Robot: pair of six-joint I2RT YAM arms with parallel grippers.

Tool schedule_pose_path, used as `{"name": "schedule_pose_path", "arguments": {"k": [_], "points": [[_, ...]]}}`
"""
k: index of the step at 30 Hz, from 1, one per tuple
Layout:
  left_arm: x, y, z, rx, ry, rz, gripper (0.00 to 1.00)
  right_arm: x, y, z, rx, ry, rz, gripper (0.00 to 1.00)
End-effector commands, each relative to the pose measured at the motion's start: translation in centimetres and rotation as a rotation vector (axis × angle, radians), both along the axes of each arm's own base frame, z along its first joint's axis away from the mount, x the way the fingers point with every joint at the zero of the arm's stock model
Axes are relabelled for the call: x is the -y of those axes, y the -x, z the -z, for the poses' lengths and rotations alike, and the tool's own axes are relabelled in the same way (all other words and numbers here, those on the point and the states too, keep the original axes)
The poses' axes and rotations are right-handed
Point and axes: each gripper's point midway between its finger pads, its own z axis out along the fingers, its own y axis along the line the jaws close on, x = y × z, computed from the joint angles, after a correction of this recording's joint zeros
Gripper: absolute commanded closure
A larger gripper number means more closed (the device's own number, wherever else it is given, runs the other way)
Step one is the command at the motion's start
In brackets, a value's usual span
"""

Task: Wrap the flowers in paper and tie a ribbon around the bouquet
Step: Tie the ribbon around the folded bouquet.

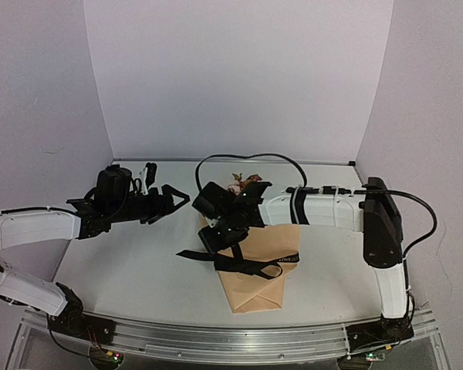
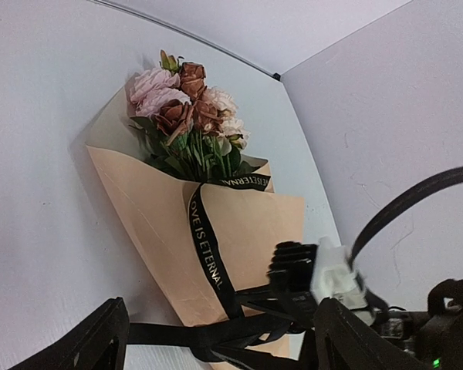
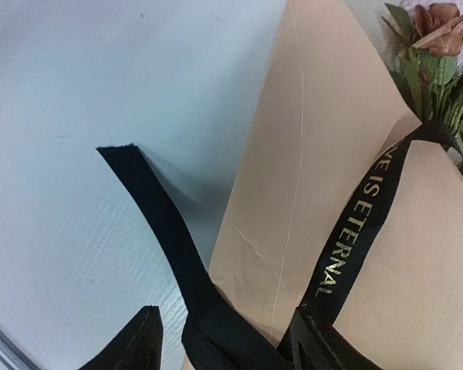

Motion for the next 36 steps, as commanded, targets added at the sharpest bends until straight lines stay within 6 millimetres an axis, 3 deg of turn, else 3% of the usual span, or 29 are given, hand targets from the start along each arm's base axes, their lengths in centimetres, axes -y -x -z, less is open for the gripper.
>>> {"name": "schedule_pose_path", "arguments": {"k": [1, 20, 26, 36], "points": [[-0.5, -0.8, 0.2, -0.024, -0.005, -0.026, 0.14, 0.6, -0.4, 0.6, 0.041, 0.081, 0.032, 0.42], [-0.4, -1.1, 1.1, -0.058, -0.012, -0.016, 0.15, -0.4, 1.2, 3.9, -0.027, 0.107, 0.028, 0.49], [-0.3, -1.2, 1.2, -0.06, -0.011, -0.014, 0.15, -0.3, 1.1, 3.9, -0.023, 0.11, 0.039, 0.62], [-0.3, -1.1, 1.3, -0.062, -0.01, -0.009, 0.15, -0.2, 1.1, 3.4, -0.016, 0.101, 0.048, 0.97]]}}
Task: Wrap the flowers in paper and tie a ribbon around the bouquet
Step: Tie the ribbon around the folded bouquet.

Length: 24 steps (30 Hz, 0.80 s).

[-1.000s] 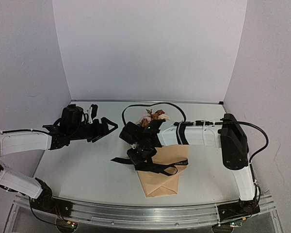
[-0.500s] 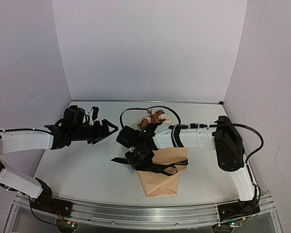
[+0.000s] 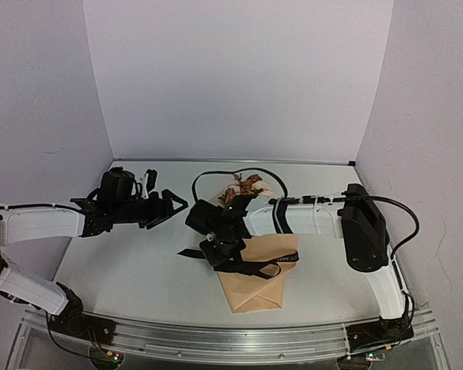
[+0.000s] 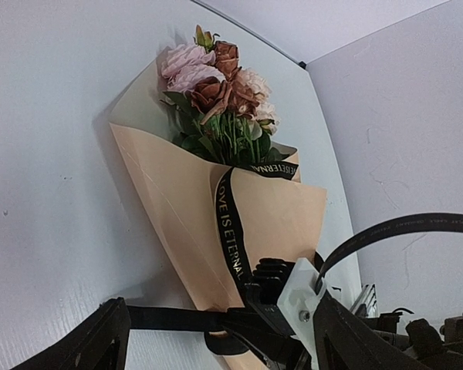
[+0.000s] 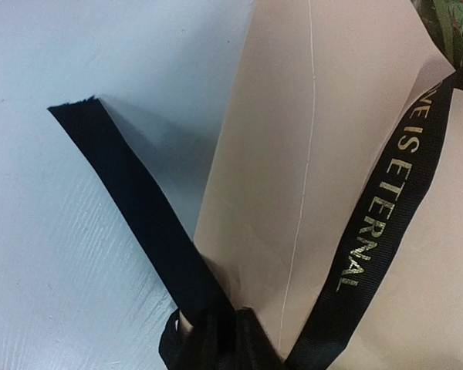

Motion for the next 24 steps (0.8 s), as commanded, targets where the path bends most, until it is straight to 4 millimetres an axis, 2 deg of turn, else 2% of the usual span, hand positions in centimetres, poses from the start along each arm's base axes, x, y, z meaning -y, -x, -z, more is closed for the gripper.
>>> {"name": "schedule_pose_path", "arguments": {"k": [1, 6, 11, 14, 18, 20, 22, 24], "points": [[0.4, -0.7, -1.4, 0.032, 0.026, 0.005, 0.15, -0.6, -0.3, -1.2, 0.029, -0.019, 0.011, 1.0], [0.8, -0.7, -1.6, 0.029, 0.038, 0.022, 0.14, -0.2, -1.0, -3.4, 0.076, -0.045, 0.045, 1.0], [2.1, -1.2, -1.6, -0.011, 0.076, 0.045, 0.14, 2.2, -2.4, -8.2, 0.189, -0.093, 0.146, 1.0], [2.9, -1.9, -1.8, -0.026, 0.095, 0.05, 0.14, 4.5, -3.0, -10.6, 0.25, -0.131, 0.241, 1.0], [4.7, -3.0, -2.3, -0.031, 0.067, 0.06, 0.15, 8.1, -3.2, -11.9, 0.304, -0.155, 0.368, 1.0], [6.4, -3.5, -2.8, -0.008, 0.014, 0.08, 0.15, 10.5, -3.1, -11.9, 0.329, -0.151, 0.442, 1.0], [7.8, -3.5, -1.1, -0.035, -0.088, 0.099, 0.17, 13.1, -3.0, -11.7, 0.34, -0.158, 0.524, 1.0], [9.7, -3.8, -0.5, -0.027, -0.162, 0.121, 0.19, 15.4, -2.8, -11.3, 0.344, -0.164, 0.599, 1.0]]}}
